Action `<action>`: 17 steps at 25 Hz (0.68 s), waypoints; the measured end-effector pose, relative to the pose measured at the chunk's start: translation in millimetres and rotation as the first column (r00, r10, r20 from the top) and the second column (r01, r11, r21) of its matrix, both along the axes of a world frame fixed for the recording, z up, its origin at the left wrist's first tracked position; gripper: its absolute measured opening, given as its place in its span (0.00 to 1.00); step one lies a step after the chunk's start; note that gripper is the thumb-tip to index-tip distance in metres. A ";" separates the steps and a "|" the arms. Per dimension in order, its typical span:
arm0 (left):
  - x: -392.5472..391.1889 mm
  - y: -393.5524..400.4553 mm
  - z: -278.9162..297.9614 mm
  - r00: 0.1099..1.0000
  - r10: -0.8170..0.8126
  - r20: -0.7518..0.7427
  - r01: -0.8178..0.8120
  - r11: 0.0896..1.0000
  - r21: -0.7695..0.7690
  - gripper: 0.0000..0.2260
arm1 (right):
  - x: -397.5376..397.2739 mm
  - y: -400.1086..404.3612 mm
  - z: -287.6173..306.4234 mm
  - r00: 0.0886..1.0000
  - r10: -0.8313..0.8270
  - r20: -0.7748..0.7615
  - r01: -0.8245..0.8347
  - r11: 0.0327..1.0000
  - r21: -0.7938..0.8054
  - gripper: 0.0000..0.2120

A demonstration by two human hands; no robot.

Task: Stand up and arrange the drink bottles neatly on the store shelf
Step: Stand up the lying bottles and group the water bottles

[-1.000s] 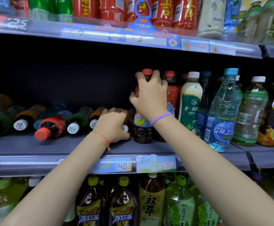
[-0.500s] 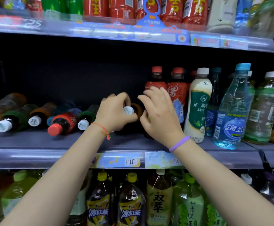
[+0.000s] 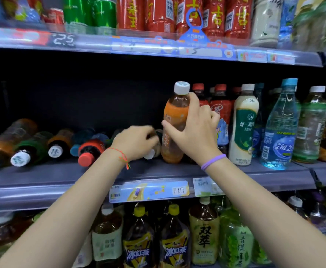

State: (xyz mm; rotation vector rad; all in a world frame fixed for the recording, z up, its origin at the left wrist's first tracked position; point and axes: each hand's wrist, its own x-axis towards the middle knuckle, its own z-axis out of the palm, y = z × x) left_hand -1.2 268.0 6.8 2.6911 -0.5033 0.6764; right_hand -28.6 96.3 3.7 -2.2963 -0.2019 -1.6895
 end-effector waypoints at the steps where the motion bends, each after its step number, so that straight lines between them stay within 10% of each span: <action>1: 1.9 -0.3 -7.2 0.997 0.020 -0.073 -0.011 0.992 0.123 0.12 | -1.5 0.4 2.8 0.999 -0.030 -0.011 0.031 0.999 0.020 0.41; 9: 3.6 -7.8 -12.7 0.990 0.025 -0.141 0.023 0.943 0.333 0.11 | 5.2 -14.6 -3.0 0.977 -0.211 -0.021 0.212 0.974 0.075 0.39; 17: 7.9 0.6 -21.2 0.985 -0.069 -0.157 0.101 0.973 0.208 0.07 | 28.7 -35.4 -29.1 0.886 -0.464 0.026 0.464 0.885 -0.030 0.29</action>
